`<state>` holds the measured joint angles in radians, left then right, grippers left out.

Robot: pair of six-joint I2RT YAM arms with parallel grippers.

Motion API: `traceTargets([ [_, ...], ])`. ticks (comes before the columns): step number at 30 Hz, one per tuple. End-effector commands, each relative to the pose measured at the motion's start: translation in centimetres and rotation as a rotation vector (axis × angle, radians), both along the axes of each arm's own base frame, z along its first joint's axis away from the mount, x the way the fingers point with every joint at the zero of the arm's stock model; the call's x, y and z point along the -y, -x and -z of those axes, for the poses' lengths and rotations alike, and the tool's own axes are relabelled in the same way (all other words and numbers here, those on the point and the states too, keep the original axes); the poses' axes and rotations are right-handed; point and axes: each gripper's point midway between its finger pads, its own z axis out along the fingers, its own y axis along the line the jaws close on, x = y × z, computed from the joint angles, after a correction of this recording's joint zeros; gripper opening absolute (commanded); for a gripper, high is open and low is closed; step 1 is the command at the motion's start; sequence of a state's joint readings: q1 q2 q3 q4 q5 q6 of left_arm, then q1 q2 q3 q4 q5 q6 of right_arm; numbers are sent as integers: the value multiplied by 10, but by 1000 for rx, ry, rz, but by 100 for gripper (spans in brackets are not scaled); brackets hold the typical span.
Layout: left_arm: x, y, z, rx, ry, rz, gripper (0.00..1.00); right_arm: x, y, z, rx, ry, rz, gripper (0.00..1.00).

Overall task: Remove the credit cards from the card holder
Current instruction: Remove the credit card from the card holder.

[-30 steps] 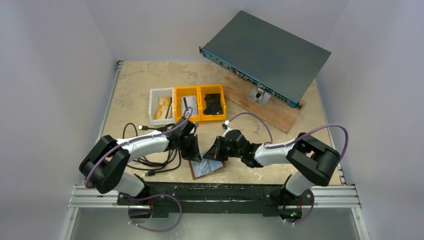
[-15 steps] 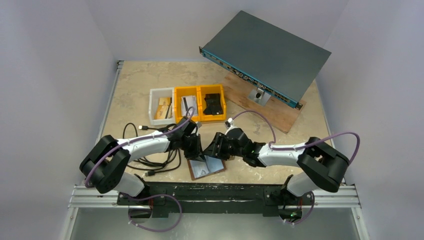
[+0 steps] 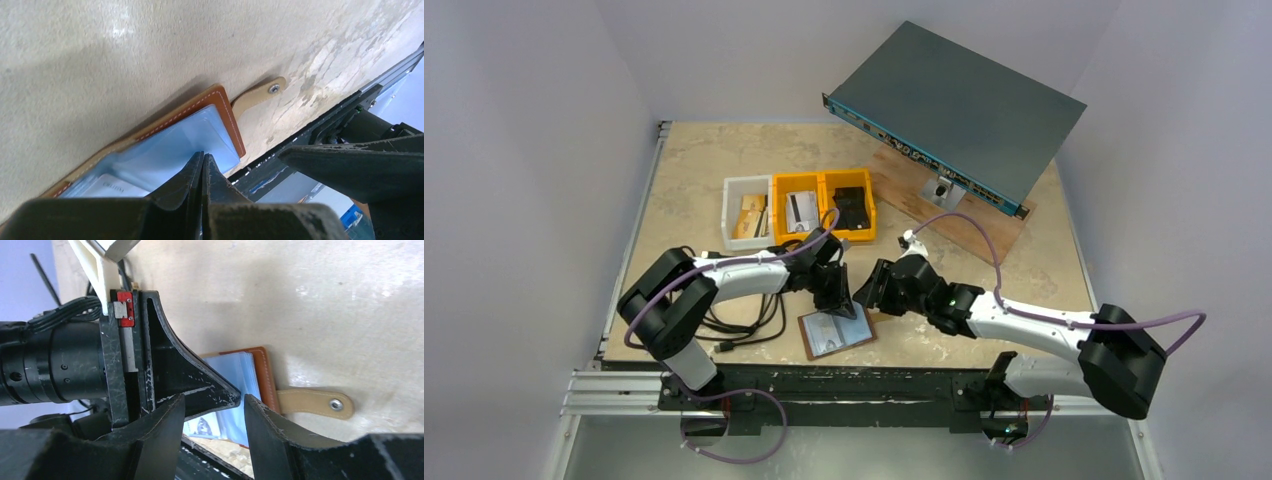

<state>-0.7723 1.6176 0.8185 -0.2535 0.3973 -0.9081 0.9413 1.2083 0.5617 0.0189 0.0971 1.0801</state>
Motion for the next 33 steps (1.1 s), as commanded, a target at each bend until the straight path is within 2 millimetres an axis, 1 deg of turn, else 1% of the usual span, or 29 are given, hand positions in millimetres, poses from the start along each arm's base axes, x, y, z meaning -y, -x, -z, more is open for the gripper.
traceTargets([
  [1,14,-9,1,4,17,-1,0,12,-4,0,34,84,6,47],
  [3,13,-10,5,10,6,5,0,9,-3,-2,42,89,-13,47],
  [5,11,-10,4,16,-4,9,0,3,-2,-5,54,93,-34,46],
  [6,9,-11,2,25,-10,12,0,0,-2,-7,59,95,-43,44],
  [8,4,-14,-8,54,-14,4,0,-9,2,-10,72,98,-74,42],
  [10,-6,-19,-18,89,-33,-18,1,-19,5,-11,77,94,-108,42],
  [12,-21,-23,-25,121,-53,-48,3,-30,8,-10,78,84,-149,42],
  [16,-51,-24,-33,156,-90,-102,8,-47,14,-4,70,89,-211,42],
  [17,-59,-23,-33,155,-100,-115,8,-53,14,-5,77,76,-227,42],
  [20,-75,-14,-29,148,-111,-146,9,-66,18,2,61,68,-281,42],
  [23,-84,-4,-25,136,-111,-166,9,-75,21,14,29,75,-317,43],
  [26,-88,4,-20,122,-105,-170,9,-77,24,27,0,88,-323,44],
  [29,-87,10,-14,106,-89,-164,8,-75,25,38,-24,105,-319,44],
  [33,-86,15,-5,74,-88,-156,6,-73,29,46,-52,107,-313,45],
])
